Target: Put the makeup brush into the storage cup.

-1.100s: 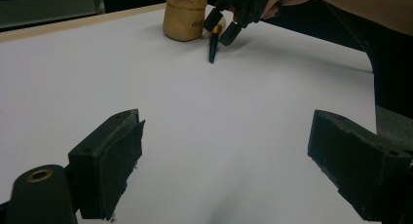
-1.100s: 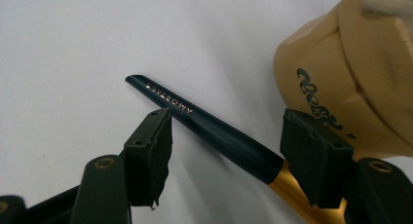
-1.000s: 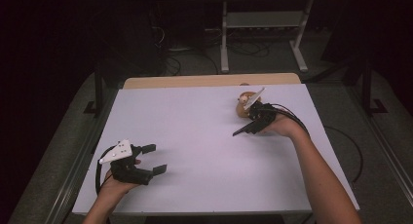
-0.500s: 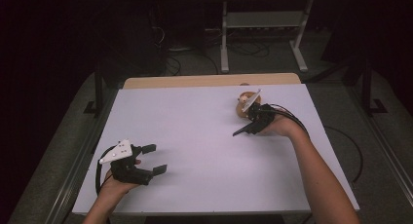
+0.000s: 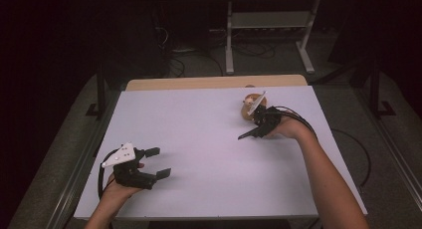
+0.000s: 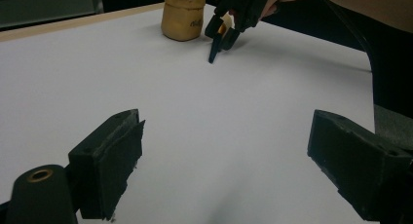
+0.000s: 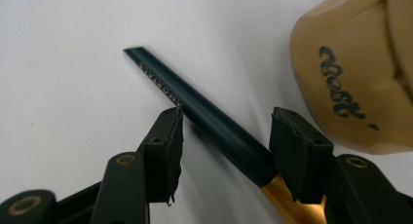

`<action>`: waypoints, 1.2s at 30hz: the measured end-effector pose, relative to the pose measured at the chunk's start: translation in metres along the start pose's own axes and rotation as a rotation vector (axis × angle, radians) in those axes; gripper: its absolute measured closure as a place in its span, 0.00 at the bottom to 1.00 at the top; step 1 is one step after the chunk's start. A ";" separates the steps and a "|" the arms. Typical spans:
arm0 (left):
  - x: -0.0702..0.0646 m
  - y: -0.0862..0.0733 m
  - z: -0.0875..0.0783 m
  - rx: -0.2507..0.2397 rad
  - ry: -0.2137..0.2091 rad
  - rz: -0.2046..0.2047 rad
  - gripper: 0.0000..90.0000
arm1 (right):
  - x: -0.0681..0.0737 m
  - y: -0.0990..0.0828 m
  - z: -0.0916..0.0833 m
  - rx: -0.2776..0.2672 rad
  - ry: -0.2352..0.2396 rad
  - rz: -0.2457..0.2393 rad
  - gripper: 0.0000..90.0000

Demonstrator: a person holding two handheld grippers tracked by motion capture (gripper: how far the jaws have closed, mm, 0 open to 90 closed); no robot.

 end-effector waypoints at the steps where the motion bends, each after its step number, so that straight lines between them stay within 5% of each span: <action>1: 0.000 0.000 0.000 0.001 0.001 0.000 0.14 | 0.000 0.000 0.000 0.005 0.005 -0.006 0.51; 8: -0.001 0.000 0.000 0.001 0.000 -0.006 0.14 | 0.002 -0.001 0.002 0.045 0.038 -0.005 0.66; 36: -0.001 0.000 0.001 0.000 0.000 -0.006 0.14 | 0.004 0.002 0.001 0.065 0.049 0.033 0.82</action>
Point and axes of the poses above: each handheld gripper's, and its own axes: z roughly forward along the jaws, y roughly out of its top, x roughly to its left, the point moved 1 cm from there along z, roughly forward along the jaws, and after that the axes turned 4 degrees about y, right-handed, at the moved point
